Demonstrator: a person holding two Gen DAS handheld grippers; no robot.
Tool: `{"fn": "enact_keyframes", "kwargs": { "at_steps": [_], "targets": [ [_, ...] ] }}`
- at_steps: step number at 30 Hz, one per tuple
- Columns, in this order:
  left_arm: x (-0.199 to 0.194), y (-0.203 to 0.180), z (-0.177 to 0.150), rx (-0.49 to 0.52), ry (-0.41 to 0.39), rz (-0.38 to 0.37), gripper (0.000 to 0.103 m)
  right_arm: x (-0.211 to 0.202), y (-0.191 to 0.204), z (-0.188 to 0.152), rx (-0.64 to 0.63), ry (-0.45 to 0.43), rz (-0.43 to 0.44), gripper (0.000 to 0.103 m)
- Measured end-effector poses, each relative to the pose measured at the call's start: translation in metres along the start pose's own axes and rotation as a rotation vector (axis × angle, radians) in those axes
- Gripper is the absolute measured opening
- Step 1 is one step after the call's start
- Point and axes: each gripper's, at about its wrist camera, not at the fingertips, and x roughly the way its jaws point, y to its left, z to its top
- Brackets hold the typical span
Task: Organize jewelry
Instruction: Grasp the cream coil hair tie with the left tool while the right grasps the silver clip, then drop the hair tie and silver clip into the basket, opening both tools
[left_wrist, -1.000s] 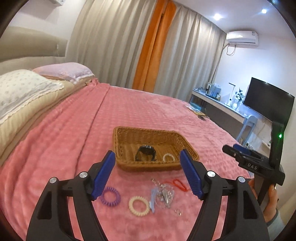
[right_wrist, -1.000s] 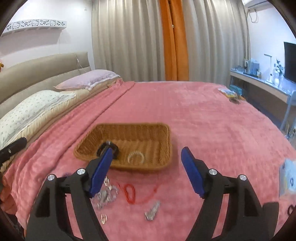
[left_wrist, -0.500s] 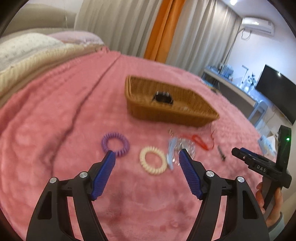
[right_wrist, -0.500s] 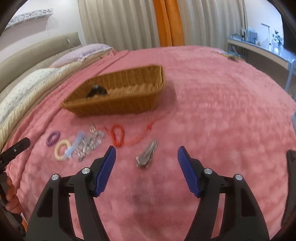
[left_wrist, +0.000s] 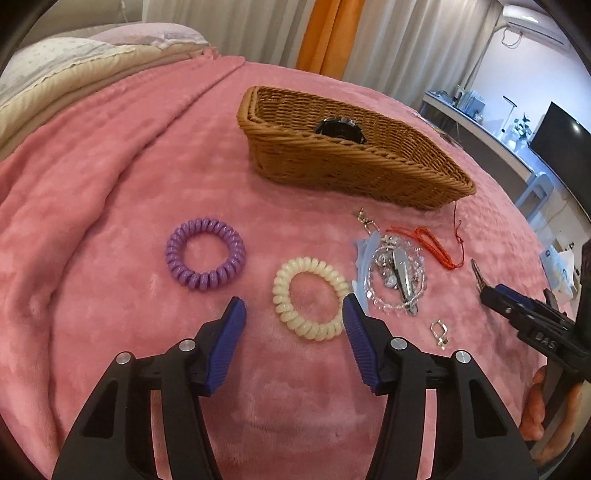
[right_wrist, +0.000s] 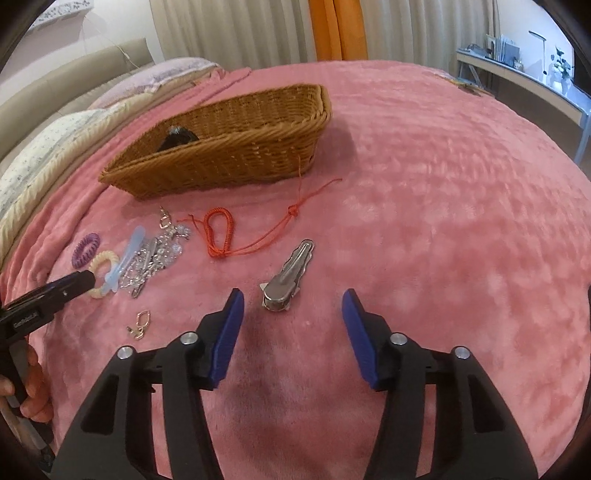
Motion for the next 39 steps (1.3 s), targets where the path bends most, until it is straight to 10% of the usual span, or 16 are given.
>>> {"fn": "enact_keyframes", "kwargs": {
  "at_steps": [5,11,29,39],
  "targets": [
    [0.008,-0.003,0.005,0.007,0.011,0.013,0.05,0.011,0.014,0.009,-0.033,0.029,-0.032,0.036],
    [0.013,-0.006,0.003,0.019,0.036,0.008,0.011,0.008,0.021,0.004,-0.077,0.015,-0.031,0.021],
    [-0.035,-0.007,-0.004,0.001,-0.109,-0.094,0.008,-0.031,0.044,-0.01,-0.168,-0.075,0.105,0.021],
    [-0.061,-0.027,0.047,0.052,-0.224,-0.101,0.008,-0.065,0.061,0.047,-0.219,-0.197,0.133,0.021]
  ]
}}
